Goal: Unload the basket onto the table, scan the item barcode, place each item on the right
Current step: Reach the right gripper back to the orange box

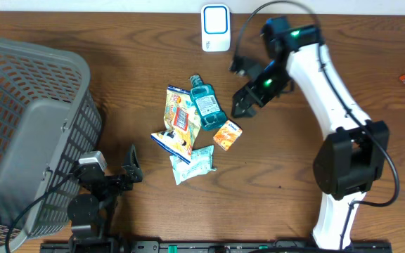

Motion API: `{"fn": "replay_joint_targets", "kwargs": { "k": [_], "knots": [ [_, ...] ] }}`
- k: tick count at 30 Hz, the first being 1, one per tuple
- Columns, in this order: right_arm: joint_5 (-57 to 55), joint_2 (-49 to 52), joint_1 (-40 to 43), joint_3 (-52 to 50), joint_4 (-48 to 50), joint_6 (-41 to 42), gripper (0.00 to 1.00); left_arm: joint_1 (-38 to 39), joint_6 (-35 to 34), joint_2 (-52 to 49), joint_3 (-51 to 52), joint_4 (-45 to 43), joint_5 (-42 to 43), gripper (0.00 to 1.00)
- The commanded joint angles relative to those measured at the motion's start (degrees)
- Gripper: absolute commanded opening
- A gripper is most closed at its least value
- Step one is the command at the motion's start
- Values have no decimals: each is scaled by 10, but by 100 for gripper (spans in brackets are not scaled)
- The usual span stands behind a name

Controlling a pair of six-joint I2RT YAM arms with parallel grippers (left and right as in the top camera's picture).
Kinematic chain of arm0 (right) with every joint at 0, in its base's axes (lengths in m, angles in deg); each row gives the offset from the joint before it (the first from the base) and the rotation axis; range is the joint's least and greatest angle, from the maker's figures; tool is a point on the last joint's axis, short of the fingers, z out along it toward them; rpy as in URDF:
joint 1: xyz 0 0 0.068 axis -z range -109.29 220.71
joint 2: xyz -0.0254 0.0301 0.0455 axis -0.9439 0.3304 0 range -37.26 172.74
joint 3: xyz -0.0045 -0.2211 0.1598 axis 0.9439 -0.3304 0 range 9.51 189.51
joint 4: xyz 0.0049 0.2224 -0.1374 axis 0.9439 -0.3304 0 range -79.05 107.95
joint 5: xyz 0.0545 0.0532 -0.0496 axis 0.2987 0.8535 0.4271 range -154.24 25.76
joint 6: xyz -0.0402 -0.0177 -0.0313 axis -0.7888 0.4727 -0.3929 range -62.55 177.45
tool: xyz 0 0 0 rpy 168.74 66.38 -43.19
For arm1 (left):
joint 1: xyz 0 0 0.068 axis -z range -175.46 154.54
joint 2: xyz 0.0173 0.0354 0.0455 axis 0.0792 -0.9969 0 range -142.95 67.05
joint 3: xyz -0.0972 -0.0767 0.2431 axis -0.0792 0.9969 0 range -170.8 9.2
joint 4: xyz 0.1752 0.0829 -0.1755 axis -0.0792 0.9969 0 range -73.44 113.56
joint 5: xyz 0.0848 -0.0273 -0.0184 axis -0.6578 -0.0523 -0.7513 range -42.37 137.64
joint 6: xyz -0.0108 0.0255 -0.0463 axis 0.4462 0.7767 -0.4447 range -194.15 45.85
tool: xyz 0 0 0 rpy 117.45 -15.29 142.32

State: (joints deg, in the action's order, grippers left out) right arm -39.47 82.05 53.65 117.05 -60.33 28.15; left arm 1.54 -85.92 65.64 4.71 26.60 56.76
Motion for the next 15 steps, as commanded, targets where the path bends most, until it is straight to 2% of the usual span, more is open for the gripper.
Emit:
{"fn": "replay_joint_targets", "kwargs": {
  "k": [1, 8, 15],
  "knots": [
    [-13, 0, -10, -37, 24, -26, 99, -1, 1, 0, 9, 14, 9, 100],
    [-13, 0, -32, -109, 76, -9, 99, -1, 1, 0, 9, 14, 9, 100],
    [-2, 0, -32, -126, 113, 9, 99, -1, 1, 0, 9, 14, 9, 100]
  ]
}}
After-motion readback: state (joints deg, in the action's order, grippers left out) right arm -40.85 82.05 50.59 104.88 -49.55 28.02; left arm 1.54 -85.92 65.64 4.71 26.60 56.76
